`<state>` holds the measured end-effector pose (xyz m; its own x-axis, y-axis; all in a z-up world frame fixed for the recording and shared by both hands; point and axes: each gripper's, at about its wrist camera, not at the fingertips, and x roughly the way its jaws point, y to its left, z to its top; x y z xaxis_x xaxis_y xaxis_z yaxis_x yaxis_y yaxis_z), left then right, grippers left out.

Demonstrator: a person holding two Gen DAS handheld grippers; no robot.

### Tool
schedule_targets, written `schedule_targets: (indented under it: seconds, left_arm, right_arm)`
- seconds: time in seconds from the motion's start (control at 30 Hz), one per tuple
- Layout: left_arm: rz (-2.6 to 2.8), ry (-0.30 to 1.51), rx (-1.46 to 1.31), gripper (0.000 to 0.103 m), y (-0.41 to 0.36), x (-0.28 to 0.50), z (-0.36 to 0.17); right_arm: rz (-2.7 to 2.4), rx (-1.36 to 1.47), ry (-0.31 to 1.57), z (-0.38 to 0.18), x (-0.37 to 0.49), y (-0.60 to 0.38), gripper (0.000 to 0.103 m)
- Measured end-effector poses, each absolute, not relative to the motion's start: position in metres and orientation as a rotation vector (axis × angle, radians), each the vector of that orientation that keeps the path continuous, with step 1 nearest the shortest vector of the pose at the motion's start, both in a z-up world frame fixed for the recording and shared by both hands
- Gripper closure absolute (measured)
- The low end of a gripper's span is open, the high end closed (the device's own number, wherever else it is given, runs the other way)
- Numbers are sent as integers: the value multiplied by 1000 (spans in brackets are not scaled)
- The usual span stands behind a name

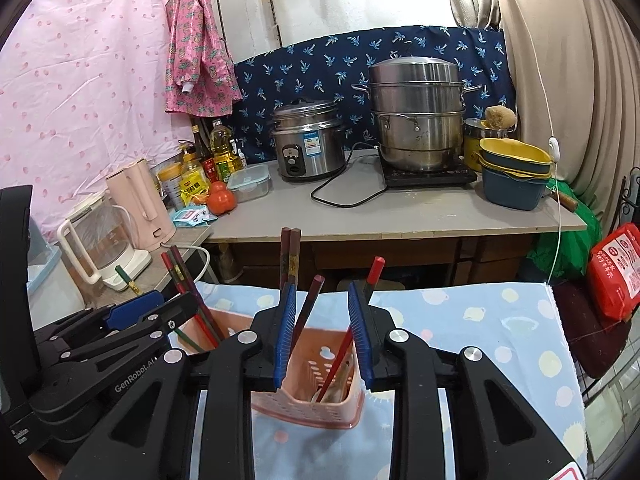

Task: Organize utensils
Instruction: 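Open the left tool to release the spoon while the right tool releases the chopstick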

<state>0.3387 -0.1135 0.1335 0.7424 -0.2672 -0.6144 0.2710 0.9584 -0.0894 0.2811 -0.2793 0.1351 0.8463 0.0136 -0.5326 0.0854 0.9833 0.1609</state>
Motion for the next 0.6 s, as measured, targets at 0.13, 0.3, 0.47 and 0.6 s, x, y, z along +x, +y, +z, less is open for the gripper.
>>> schedule_targets:
  seconds: [0.13, 0.3, 0.47, 0.6]
  left_arm:
    - [-296, 673, 1, 66, -109, 326, 135]
    - [-296, 680, -1, 66, -104, 308, 133]
    - [-296, 695, -2, 62, -98, 289, 128]
    - [-295, 706, -4, 60, -95, 273, 124]
  right_arm:
    - [-33, 182, 567, 134, 266, -277, 76]
    - [-29, 181, 581, 129, 245, -271, 71]
    - [-34, 144, 597, 122, 222, -261, 71]
    - [-35, 133, 610, 118, 205, -255, 68]
